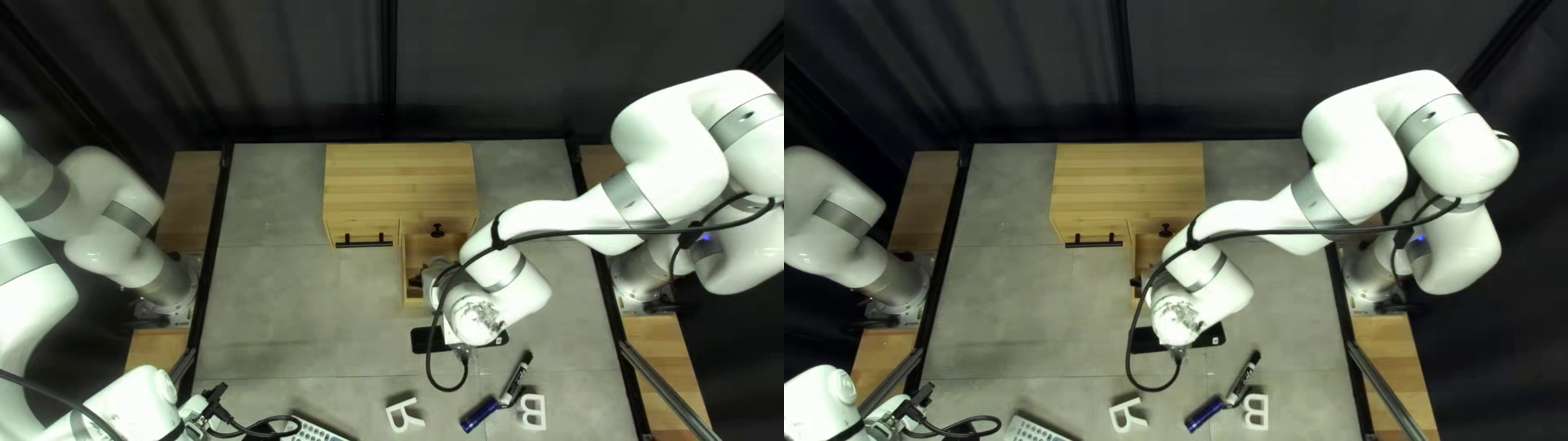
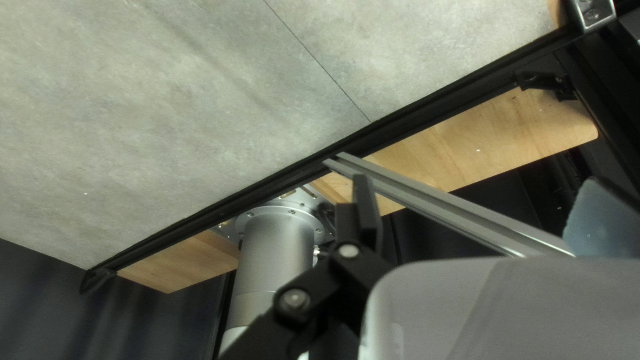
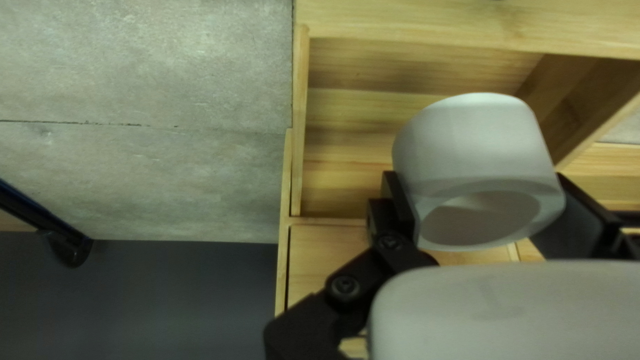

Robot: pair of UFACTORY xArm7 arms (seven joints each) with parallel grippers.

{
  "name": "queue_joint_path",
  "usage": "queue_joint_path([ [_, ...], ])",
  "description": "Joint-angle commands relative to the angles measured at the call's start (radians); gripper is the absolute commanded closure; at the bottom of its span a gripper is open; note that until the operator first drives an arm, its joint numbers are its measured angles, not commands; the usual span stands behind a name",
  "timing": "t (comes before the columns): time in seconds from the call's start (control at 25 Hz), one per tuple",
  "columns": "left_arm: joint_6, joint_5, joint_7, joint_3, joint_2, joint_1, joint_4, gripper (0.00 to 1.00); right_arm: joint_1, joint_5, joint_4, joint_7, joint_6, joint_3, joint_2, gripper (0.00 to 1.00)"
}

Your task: Open drawers and place objects into drawer and close

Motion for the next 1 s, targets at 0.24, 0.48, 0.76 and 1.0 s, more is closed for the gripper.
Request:
queue_joint_path([
  [0.24, 0.000, 0.000, 0.000, 0.000, 0.000, 0.000, 0.000, 0.00, -0.021, -0.013, -0.009, -0.010, -0.037, -0.016, 0.014, 0.96],
  [0.48, 0.000, 0.000, 0.000, 0.000, 0.000, 0.000, 0.000, 0.00, -0.030, -0.020, -0.013, -0.008, -0.051, -0.024, 0.022, 0.94],
  [0.76, 0.000, 0.000, 0.000, 0.000, 0.000, 0.000, 0.000, 0.00, -0.033, -0.027, -0.005, -0.010, -0.054, -0.029, 0.033, 0.91],
  [1.0, 0.000, 0.000, 0.000, 0.000, 0.000, 0.000, 0.000, 0.00, -0.047, -0.040, -0.005, -0.023, -0.078, -0.039, 0.049, 0.91],
])
